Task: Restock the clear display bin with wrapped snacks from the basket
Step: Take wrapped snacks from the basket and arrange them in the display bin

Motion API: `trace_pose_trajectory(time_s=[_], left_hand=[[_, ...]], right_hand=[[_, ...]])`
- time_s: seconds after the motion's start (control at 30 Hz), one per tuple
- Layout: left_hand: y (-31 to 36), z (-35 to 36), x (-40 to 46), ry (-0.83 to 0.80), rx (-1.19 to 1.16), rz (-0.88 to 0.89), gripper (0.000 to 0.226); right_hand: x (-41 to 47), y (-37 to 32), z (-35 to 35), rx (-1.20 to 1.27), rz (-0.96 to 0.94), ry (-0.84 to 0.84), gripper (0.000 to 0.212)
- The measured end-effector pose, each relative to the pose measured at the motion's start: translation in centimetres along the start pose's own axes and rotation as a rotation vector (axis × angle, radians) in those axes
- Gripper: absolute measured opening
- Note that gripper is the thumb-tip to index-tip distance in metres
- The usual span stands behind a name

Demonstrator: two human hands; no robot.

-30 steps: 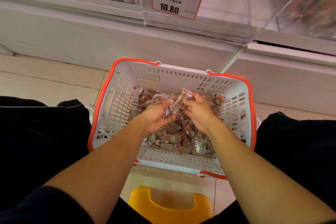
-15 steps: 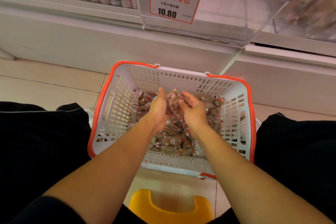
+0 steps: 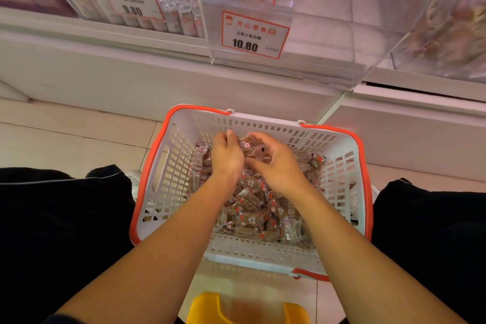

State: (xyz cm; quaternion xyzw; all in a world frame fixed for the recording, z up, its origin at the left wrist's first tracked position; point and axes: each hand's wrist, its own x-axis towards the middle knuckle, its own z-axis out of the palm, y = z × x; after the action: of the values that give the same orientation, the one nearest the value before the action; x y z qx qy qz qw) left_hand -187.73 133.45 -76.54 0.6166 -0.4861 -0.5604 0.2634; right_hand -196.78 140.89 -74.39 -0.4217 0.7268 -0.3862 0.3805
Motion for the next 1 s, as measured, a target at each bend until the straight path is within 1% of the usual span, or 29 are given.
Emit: trace_pose_trajectory(time_s=[0.07,0.13,0.2,0.23,0.3,0.33,0.4,0.43,0.47,0.5,0.53,0.57,0.6,0.63,0.67,0.7,0.73,0.77,0.83,0.87,0.9,0.93,0.97,1.0], left_hand=[[1.8,-0.3,-0.3,-0.116,0.048,0.065,0.031],[4.6,-1.0,-0.7,-0.265,0.130,0.186,0.030],[8.6,-1.8,-1.3,-0.341,0.152,0.322,0.028],[11.1,-2.4,-1.8,-0.376,0.130,0.361,0.028],[16.1,-3.7,-2.7,-0.486,0.084,0.413,0.034],[18.6,-4.5,-3.1,-0.572,0.085,0.416,0.042],[23.0,-6.6,-3.8,-0.739,0.128,0.373,0.053],[24.9,-7.7,-4.0,-0.768,0.164,0.368,0.053],[26.5,-8.7,-3.9,-0.746,0.193,0.387,0.054],[27.9,-9.5,-3.6,-0.686,0.207,0.418,0.053],[29.2,-10.0,-3.2,-0.605,0.227,0.489,0.049],[30.3,-10.4,-2.5,-0.510,0.288,0.614,0.042],[31.3,-10.5,-1.6,-0.410,0.428,0.793,0.035],[32.4,-10.5,-0.7,-0.327,0.662,0.973,0.028],[33.3,-10.0,0.0,-0.287,0.951,1.101,0.020],[33.9,-9.3,0.6,-0.286,1.219,1.172,0.014],[34.4,-8.5,1.2,-0.309,1.416,1.214,0.010],[34.7,-7.5,1.6,-0.330,1.552,1.265,0.008],[35.1,-5.7,2.2,-0.351,1.692,1.392,0.013],[35.4,-5.0,2.5,-0.369,1.728,1.429,0.022],[35.6,-4.5,3.0,-0.393,1.778,1.418,0.036],[35.5,-4.0,3.4,-0.432,1.825,1.367,0.048],[35.2,-3.5,3.7,-0.487,1.882,1.296,0.051],[34.5,-3.0,3.9,-0.533,1.951,1.244,0.046]], right_hand=[[0.0,-2.1,-1.6,-0.078,-0.049,0.001,0.049],[0.0,-5.0,-3.5,-0.134,-0.098,-0.014,0.042],[-0.1,-8.6,-5.5,-0.187,-0.159,0.017,0.034],[-0.2,-10.6,-6.6,-0.228,-0.200,0.053,0.031],[-0.6,-15.1,-9.0,-0.295,-0.299,0.118,0.029],[-0.8,-17.3,-10.2,-0.307,-0.341,0.117,0.030],[-0.8,-21.2,-12.7,-0.301,-0.386,0.053,0.032],[-0.3,-22.7,-14.1,-0.284,-0.389,0.016,0.032],[0.5,-23.8,-15.5,-0.257,-0.384,-0.009,0.030],[1.6,-24.6,-16.8,-0.225,-0.371,-0.011,0.028],[2.7,-25.1,-17.9,-0.193,-0.352,0.006,0.026],[3.9,-25.3,-18.8,-0.176,-0.326,0.028,0.025],[5.1,-25.0,-19.3,-0.182,-0.293,0.044,0.024],[6.2,-24.5,-19.5,-0.208,-0.257,0.051,0.023],[7.2,-23.8,-19.3,-0.246,-0.228,0.050,0.023],[8.1,-22.9,-19.0,-0.293,-0.212,0.040,0.024],[8.7,-22.2,-18.6,-0.357,-0.209,0.026,0.025],[9.3,-21.5,-18.3,-0.446,-0.216,0.006,0.027],[9.7,-20.6,-18.0,-0.622,-0.227,-0.045,0.032],[9.8,-20.3,-18.1,-0.670,-0.226,-0.071,0.034],[9.9,-20.1,-18.4,-0.692,-0.223,-0.097,0.035],[9.9,-20.0,-18.6,-0.709,-0.219,-0.127,0.034],[9.9,-19.8,-18.7,-0.729,-0.218,-0.162,0.034],[9.8,-19.8,-18.5,-0.754,-0.220,-0.199,0.032]])
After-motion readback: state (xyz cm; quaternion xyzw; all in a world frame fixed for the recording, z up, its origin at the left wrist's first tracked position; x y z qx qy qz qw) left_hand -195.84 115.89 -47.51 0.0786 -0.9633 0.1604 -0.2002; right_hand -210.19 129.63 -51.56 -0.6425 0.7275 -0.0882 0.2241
